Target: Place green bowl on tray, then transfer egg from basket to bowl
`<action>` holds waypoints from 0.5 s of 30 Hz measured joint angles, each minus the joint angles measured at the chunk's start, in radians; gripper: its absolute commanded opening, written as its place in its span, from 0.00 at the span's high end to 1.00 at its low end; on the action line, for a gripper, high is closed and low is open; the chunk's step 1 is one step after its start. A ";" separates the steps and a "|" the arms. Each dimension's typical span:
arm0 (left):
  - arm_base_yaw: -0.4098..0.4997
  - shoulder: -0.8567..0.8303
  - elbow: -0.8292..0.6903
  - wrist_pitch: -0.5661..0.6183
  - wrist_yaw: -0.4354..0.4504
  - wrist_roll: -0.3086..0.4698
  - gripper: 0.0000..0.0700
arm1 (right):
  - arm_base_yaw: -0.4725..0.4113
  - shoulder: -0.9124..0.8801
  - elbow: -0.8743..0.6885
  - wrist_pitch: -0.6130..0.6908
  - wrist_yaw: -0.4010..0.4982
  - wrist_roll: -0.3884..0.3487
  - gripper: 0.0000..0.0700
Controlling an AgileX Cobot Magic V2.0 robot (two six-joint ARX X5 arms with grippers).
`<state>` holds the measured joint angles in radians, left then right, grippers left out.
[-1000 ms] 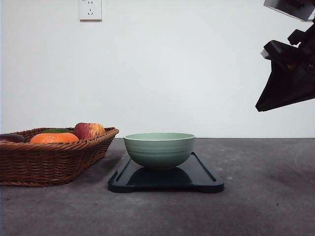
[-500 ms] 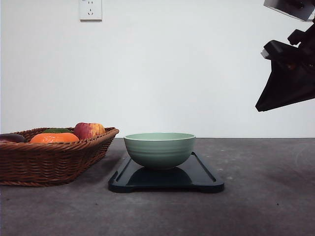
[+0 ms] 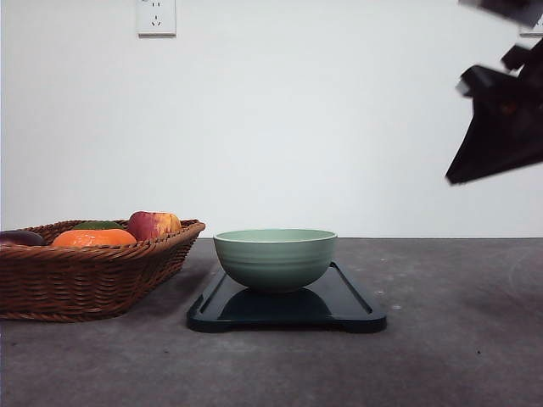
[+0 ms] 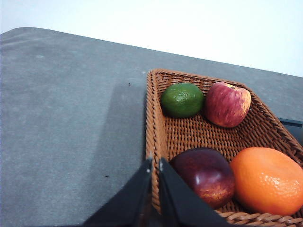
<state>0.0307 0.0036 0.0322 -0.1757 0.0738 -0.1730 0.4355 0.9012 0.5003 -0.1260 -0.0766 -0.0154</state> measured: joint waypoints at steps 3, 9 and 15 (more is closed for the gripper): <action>0.000 0.000 0.000 0.000 0.000 0.000 0.98 | -0.031 -0.088 -0.028 0.019 0.002 -0.027 0.95; 0.000 0.000 0.000 0.000 0.000 0.000 0.98 | -0.153 -0.336 -0.221 0.034 0.003 -0.022 0.95; 0.000 0.000 0.000 0.000 0.000 0.000 0.98 | -0.287 -0.631 -0.357 0.043 0.002 -0.011 0.95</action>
<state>0.0307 0.0036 0.0322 -0.1757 0.0738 -0.1730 0.1488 0.2700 0.1432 -0.0825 -0.0745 -0.0262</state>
